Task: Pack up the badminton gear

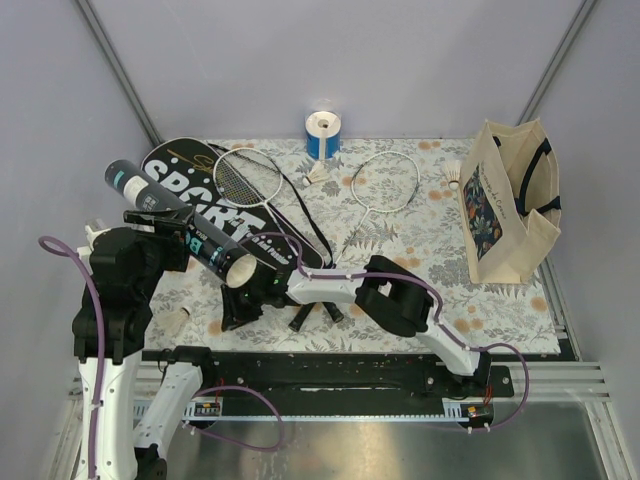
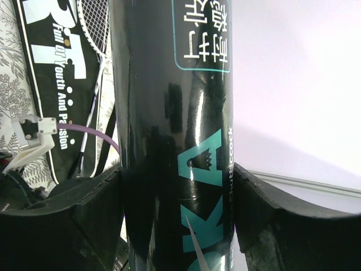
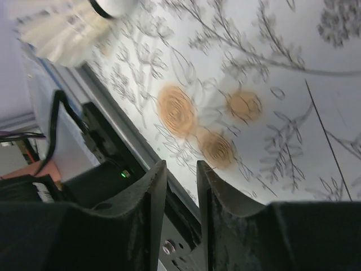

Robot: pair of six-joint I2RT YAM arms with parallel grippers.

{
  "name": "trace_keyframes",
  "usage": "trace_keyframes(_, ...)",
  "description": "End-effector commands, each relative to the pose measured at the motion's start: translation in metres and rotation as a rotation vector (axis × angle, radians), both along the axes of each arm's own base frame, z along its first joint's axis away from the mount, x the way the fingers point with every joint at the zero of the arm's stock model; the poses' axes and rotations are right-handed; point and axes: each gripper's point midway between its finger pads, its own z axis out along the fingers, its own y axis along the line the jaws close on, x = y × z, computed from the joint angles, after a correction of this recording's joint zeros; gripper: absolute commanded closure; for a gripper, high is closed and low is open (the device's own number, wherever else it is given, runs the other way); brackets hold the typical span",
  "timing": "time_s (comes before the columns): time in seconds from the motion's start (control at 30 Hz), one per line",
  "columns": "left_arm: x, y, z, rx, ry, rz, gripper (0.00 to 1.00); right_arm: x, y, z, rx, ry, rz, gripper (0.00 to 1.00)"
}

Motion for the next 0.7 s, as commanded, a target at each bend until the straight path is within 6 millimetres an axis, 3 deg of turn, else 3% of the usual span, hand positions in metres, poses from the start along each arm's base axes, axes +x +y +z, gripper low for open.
trace_keyframes(0.0, 0.008, 0.004, 0.018, 0.005, -0.074, 0.023, 0.82, 0.027, 0.038, 0.076, 0.286, -0.082, -0.041, 0.61)
trace_keyframes(0.1, 0.008, 0.004, 0.015, 0.01, -0.068, 0.02, 0.82, 0.034, 0.048, 0.098, 0.395, -0.092, -0.064, 0.58)
trace_keyframes(0.2, 0.008, 0.004, 0.019, 0.016, -0.077, 0.018, 0.82, 0.055, 0.062, 0.116, 0.462, -0.177, -0.116, 0.53)
trace_keyframes(0.33, 0.004, 0.005, 0.029, 0.023, -0.09, 0.022, 0.82, 0.067, 0.094, 0.12, 0.489, -0.102, -0.143, 0.46)
trace_keyframes(0.4, 0.003, 0.006, 0.032, 0.018, -0.098, 0.027, 0.82, 0.065, 0.114, 0.137, 0.546, -0.028, -0.133, 0.44)
trace_keyframes(0.53, 0.002, 0.004, 0.033, 0.011, -0.1, 0.021, 0.82, 0.068, 0.138, 0.126, 0.562, 0.108, -0.177, 0.4)
trace_keyframes(0.57, 0.001, 0.004, 0.032, 0.006, -0.1, 0.022, 0.82, 0.066, 0.142, 0.111, 0.526, 0.128, -0.171, 0.4)
trace_keyframes(0.67, 0.0, 0.004, 0.03, -0.013, -0.1, 0.026, 0.82, 0.065, 0.144, 0.1, 0.491, 0.206, -0.194, 0.38)
